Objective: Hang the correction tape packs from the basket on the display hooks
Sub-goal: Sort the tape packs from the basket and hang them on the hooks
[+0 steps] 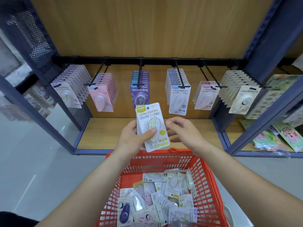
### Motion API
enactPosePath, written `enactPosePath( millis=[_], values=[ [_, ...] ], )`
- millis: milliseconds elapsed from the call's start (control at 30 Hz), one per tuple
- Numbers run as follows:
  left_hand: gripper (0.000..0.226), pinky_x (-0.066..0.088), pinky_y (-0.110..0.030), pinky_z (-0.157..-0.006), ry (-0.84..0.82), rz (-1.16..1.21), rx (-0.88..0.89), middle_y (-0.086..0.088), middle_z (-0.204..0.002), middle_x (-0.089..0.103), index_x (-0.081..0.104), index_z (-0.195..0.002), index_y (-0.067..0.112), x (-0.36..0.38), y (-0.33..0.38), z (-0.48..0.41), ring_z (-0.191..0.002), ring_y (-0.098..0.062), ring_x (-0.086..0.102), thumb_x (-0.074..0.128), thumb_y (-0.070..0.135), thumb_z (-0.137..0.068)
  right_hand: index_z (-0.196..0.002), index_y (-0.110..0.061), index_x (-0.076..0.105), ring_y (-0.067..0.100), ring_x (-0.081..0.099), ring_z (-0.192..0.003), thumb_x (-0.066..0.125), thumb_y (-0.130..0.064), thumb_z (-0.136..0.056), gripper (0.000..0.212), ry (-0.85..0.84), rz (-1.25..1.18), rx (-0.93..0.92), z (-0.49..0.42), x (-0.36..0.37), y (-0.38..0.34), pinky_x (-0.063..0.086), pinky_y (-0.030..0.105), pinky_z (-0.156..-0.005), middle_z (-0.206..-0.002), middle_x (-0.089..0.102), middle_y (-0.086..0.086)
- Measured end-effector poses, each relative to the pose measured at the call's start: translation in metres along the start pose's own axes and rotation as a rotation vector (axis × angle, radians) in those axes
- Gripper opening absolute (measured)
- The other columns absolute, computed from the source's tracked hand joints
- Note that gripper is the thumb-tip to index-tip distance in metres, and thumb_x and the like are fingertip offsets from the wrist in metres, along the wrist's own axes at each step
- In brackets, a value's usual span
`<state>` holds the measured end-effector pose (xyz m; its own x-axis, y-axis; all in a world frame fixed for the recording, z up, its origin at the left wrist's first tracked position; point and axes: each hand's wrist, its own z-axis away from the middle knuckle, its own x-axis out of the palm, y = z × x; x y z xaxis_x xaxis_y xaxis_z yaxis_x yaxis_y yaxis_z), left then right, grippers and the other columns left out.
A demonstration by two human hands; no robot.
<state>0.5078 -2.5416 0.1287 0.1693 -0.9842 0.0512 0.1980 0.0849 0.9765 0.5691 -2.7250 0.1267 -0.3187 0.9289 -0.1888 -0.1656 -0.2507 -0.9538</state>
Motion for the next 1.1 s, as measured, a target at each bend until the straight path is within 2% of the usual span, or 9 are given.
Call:
enactPosePath(
  millis=[133, 333, 467, 600, 667, 800, 967, 1033, 1100],
  values=[
    [0.031, 0.061, -0.029, -0.060, 0.037, 0.050, 0.002, -0.005, -0.101, 0.080, 0.068, -0.118, 0.011, 0.002, 0.008, 0.013, -0.082, -0.018, 0.078, 0.076, 0.009, -0.089, -0.110, -0.012, 0.069, 0.012, 0.072, -0.095, 0.075, -0.022, -0.092, 0.022, -0.048, 0.020, -0.138, 0.023, 0.021, -0.010, 0.058, 0.027, -0.083, -0.104, 0.076, 0.003],
    [0.037, 0.063, -0.039, -0.068, 0.073, 0.110, 0.037, -0.008, -0.107, 0.079, 0.067, -0.123, 0.012, -0.014, 0.020, 0.035, -0.094, -0.030, 0.077, 0.078, 0.015, -0.088, -0.112, -0.011, 0.067, 0.016, 0.074, -0.084, 0.075, -0.016, -0.092, 0.022, -0.029, -0.028, -0.175, 0.043, 0.044, -0.031, 0.062, 0.032, -0.068, -0.095, 0.076, 0.005],
    [0.051, 0.057, -0.055, -0.094, 0.098, 0.083, 0.052, -0.006, -0.115, 0.077, 0.066, -0.124, 0.016, -0.042, 0.033, 0.050, -0.105, -0.031, 0.074, 0.081, 0.023, -0.076, -0.114, -0.008, 0.062, 0.022, 0.076, -0.087, 0.071, -0.014, -0.095, 0.021, -0.049, -0.088, -0.150, 0.052, 0.063, -0.049, 0.064, 0.042, -0.074, -0.101, 0.078, 0.009],
    [0.043, 0.053, -0.056, -0.101, 0.180, 0.028, 0.107, -0.002, -0.115, 0.076, 0.065, -0.123, 0.018, -0.076, 0.043, 0.070, -0.108, -0.024, 0.073, 0.073, 0.015, -0.081, -0.113, -0.004, 0.059, 0.026, 0.075, -0.095, 0.070, -0.011, -0.096, 0.022, -0.063, -0.141, -0.150, 0.057, 0.086, -0.068, 0.064, 0.046, -0.077, -0.105, 0.077, 0.012],
    [0.031, 0.055, -0.053, -0.099, 0.225, 0.010, 0.133, 0.000, -0.112, 0.077, 0.065, -0.118, 0.019, -0.093, 0.047, 0.079, -0.106, -0.022, 0.073, 0.071, 0.006, -0.091, -0.111, -0.008, 0.058, 0.026, 0.075, -0.098, 0.070, -0.012, -0.096, 0.020, -0.055, -0.164, -0.163, 0.059, 0.096, -0.079, 0.064, 0.044, -0.077, -0.106, 0.077, 0.008],
    [0.029, 0.059, -0.045, -0.091, 0.206, -0.015, 0.187, 0.003, -0.110, 0.078, 0.066, -0.116, 0.023, -0.111, 0.073, 0.093, -0.104, -0.022, 0.074, 0.070, 0.006, -0.094, -0.111, -0.015, 0.058, 0.021, 0.075, -0.098, 0.070, -0.017, -0.096, 0.019, -0.053, -0.136, -0.244, 0.064, 0.105, -0.106, 0.062, 0.049, -0.085, -0.104, 0.079, 0.001],
    [0.036, 0.059, -0.051, -0.092, 0.216, 0.008, 0.290, -0.002, -0.109, 0.079, 0.061, -0.127, 0.013, -0.106, 0.125, 0.097, -0.100, -0.025, 0.076, 0.072, 0.007, -0.093, -0.111, -0.018, 0.059, 0.022, 0.077, -0.092, 0.067, -0.018, -0.098, 0.015, -0.020, -0.170, -0.344, 0.072, 0.096, -0.153, 0.062, 0.052, -0.082, -0.100, 0.079, -0.001],
    [0.038, 0.062, -0.049, -0.083, 0.221, 0.021, 0.333, -0.003, -0.107, 0.079, 0.059, -0.128, 0.009, -0.100, 0.147, 0.099, -0.095, -0.024, 0.077, 0.072, 0.006, -0.092, -0.109, -0.019, 0.059, 0.026, 0.077, -0.088, 0.067, -0.018, -0.098, 0.013, 0.001, -0.188, -0.376, 0.076, 0.088, -0.172, 0.063, 0.046, -0.074, -0.099, 0.079, 0.001],
    [0.037, 0.063, -0.034, -0.067, 0.216, 0.021, 0.372, -0.001, -0.103, 0.079, 0.058, -0.126, 0.008, -0.093, 0.167, 0.101, -0.087, -0.016, 0.077, 0.072, 0.005, -0.092, -0.109, -0.017, 0.060, 0.026, 0.077, -0.088, 0.067, -0.017, -0.098, 0.013, 0.034, -0.212, -0.406, 0.080, 0.079, -0.188, 0.063, 0.038, -0.066, -0.099, 0.079, 0.003]
  ],
)
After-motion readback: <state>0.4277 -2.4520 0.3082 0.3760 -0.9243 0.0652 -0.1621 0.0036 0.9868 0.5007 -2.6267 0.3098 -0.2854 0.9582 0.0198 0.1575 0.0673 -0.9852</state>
